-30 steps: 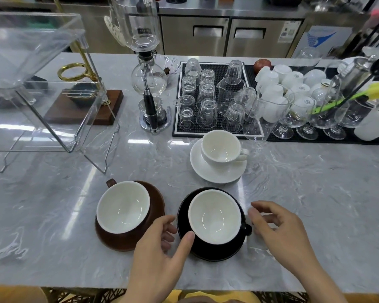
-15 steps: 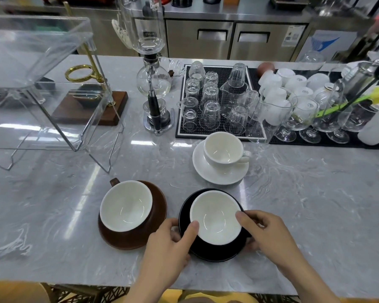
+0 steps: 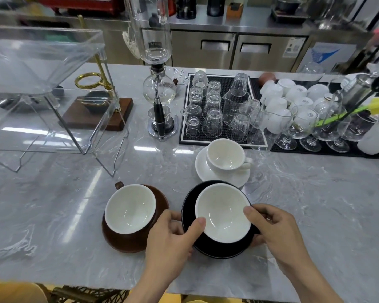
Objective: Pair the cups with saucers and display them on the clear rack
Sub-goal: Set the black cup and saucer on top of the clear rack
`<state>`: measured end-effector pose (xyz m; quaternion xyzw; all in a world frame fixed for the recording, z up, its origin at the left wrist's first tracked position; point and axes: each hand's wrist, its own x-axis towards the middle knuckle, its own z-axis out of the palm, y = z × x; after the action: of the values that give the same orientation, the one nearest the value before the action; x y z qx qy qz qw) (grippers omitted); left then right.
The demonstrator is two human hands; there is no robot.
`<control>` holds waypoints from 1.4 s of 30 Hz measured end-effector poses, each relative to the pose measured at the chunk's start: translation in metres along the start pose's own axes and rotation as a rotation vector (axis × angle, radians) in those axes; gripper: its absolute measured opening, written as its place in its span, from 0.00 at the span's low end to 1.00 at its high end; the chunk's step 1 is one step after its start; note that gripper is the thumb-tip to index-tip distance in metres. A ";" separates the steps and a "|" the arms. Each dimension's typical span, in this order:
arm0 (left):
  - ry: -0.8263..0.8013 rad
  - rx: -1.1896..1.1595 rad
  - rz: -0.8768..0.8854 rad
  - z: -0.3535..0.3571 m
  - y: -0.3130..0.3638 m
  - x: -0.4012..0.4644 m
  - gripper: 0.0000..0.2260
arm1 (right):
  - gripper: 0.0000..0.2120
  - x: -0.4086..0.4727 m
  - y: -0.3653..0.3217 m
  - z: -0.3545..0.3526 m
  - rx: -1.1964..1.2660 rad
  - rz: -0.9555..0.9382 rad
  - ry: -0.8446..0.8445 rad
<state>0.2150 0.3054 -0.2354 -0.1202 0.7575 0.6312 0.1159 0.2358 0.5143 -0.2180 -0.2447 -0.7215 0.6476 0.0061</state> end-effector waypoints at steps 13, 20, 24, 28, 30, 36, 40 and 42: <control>0.116 -0.178 0.261 -0.037 0.080 0.002 0.22 | 0.07 -0.003 -0.098 0.026 0.083 -0.352 -0.016; 0.184 -0.216 0.383 -0.079 0.117 0.002 0.15 | 0.08 -0.009 -0.141 0.058 0.086 -0.511 -0.080; 0.215 -0.196 0.443 -0.107 0.134 -0.002 0.16 | 0.14 -0.017 -0.164 0.079 0.079 -0.568 -0.113; 0.247 -0.210 0.500 -0.139 0.153 -0.006 0.17 | 0.15 -0.027 -0.190 0.104 0.091 -0.624 -0.137; 0.262 -0.218 0.523 -0.154 0.162 -0.007 0.17 | 0.11 -0.031 -0.203 0.117 0.118 -0.655 -0.176; 0.306 -0.214 0.604 -0.206 0.185 -0.007 0.18 | 0.16 -0.044 -0.240 0.160 0.109 -0.747 -0.210; 0.329 -0.234 0.630 -0.236 0.194 -0.005 0.19 | 0.20 -0.047 -0.256 0.187 0.118 -0.803 -0.210; 0.341 -0.249 0.652 -0.257 0.198 0.000 0.17 | 0.20 -0.047 -0.266 0.207 0.128 -0.820 -0.230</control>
<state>0.1442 0.0867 -0.0064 0.0104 0.6820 0.6929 -0.2340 0.1181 0.2938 0.0130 0.1371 -0.7134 0.6582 0.1976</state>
